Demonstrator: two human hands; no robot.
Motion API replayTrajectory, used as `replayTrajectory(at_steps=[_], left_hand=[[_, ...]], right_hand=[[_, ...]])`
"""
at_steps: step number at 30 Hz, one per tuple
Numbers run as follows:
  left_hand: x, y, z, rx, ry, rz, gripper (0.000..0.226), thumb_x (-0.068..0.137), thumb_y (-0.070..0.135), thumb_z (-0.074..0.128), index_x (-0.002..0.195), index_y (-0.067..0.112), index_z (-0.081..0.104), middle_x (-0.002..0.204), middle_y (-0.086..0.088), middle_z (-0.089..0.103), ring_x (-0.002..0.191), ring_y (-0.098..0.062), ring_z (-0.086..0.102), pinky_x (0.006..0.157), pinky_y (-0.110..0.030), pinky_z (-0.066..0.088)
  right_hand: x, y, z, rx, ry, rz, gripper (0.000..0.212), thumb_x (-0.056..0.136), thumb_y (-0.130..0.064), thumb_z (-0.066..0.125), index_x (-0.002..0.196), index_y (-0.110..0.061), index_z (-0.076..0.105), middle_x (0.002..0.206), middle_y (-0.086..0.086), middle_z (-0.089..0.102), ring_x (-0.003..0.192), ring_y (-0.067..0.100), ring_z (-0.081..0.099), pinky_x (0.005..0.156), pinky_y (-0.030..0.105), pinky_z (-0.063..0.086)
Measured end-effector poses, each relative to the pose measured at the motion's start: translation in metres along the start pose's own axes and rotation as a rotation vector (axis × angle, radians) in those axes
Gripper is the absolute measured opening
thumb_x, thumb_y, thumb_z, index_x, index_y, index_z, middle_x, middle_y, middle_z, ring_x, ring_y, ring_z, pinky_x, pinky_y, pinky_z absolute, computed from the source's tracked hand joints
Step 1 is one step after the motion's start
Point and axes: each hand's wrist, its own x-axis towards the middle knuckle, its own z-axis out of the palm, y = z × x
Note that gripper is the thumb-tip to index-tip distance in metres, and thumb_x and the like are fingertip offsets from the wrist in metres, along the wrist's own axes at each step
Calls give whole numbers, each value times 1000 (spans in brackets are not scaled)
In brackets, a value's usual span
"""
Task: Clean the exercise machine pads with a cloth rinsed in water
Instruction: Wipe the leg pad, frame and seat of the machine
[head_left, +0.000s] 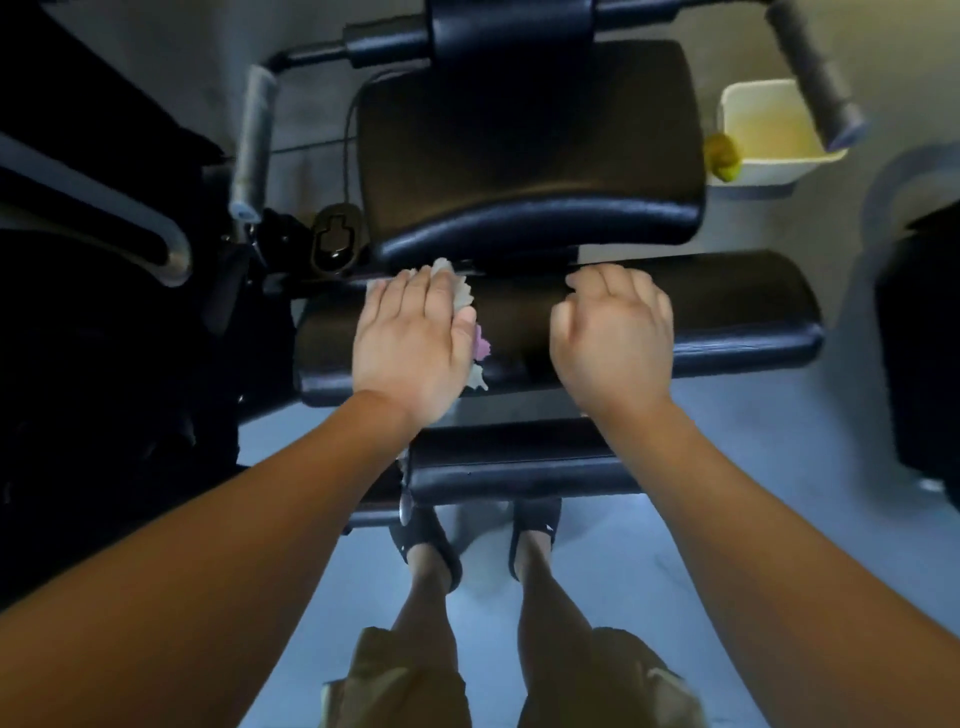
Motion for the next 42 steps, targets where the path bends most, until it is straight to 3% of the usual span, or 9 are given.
replayTrajectory(at_steps=[5, 11, 18, 23, 28, 31, 35, 38, 42], left_hand=[[19, 46, 1, -2, -34, 60, 69, 100, 49, 9, 154, 15, 34, 155, -8, 45, 146, -25, 34, 125, -43, 15], [27, 100, 3, -25, 2, 115, 64, 101, 49, 14, 151, 17, 39, 150, -7, 50, 144, -26, 38, 122, -45, 21], [33, 178, 6, 8, 50, 244, 60, 102, 47, 22, 150, 14, 40, 150, -11, 49, 141, -28, 41, 119, -49, 28], [49, 235, 11, -22, 81, 342, 60, 102, 47, 24, 149, 14, 42, 150, -10, 50, 139, -28, 44, 118, -47, 30], [67, 282, 14, 7, 72, 462, 64, 101, 50, 21, 148, 13, 44, 145, -12, 52, 132, -32, 49, 114, -47, 33], [63, 278, 13, 38, 68, 618, 69, 99, 55, 25, 150, 11, 42, 155, -17, 41, 143, -36, 39, 120, -48, 25], [51, 243, 7, 185, 44, 822, 82, 96, 58, 38, 160, 10, 20, 166, -19, 17, 154, -35, 16, 124, -50, 17], [44, 213, 0, 206, -9, 816, 92, 93, 58, 48, 162, 11, 8, 169, -15, 3, 156, -30, 6, 126, -48, 14], [37, 168, -12, 89, -87, 739, 99, 89, 64, 55, 161, 15, 8, 170, -5, -3, 157, -21, 1, 127, -44, 9]], right_hand=[[-16, 55, -20, -15, 102, 72, 29, 89, -16, 48, 110, -12, 68, 116, 7, 63, 113, 29, 53, 104, 43, 39], [-32, 111, -37, 33, 228, 220, 36, 80, -6, 44, 107, -9, 67, 114, 13, 59, 105, 37, 52, 94, 47, 40], [-54, 154, -48, 136, 307, 273, 36, 80, -4, 41, 105, -8, 66, 112, 12, 59, 100, 34, 52, 87, 39, 38], [-65, 182, -53, 172, 290, 323, 39, 78, -5, 36, 102, -7, 67, 105, 12, 62, 94, 36, 55, 81, 46, 45], [-69, 198, -60, 280, 252, 438, 33, 83, -1, 43, 106, -7, 67, 107, 8, 63, 101, 30, 55, 84, 46, 49], [-68, 199, -67, 308, 251, 470, 29, 85, 2, 47, 105, -7, 66, 107, 8, 63, 102, 30, 57, 82, 40, 47], [-59, 184, -75, 337, 263, 396, 25, 84, -2, 46, 100, -6, 65, 102, 8, 62, 94, 30, 59, 74, 36, 49], [-44, 164, -77, 357, 236, 300, 28, 81, -9, 42, 97, -7, 64, 100, 9, 61, 91, 30, 59, 74, 40, 51], [-22, 131, -75, 360, 145, 160, 20, 85, -11, 45, 95, -11, 62, 99, 6, 58, 92, 25, 56, 74, 41, 53]])
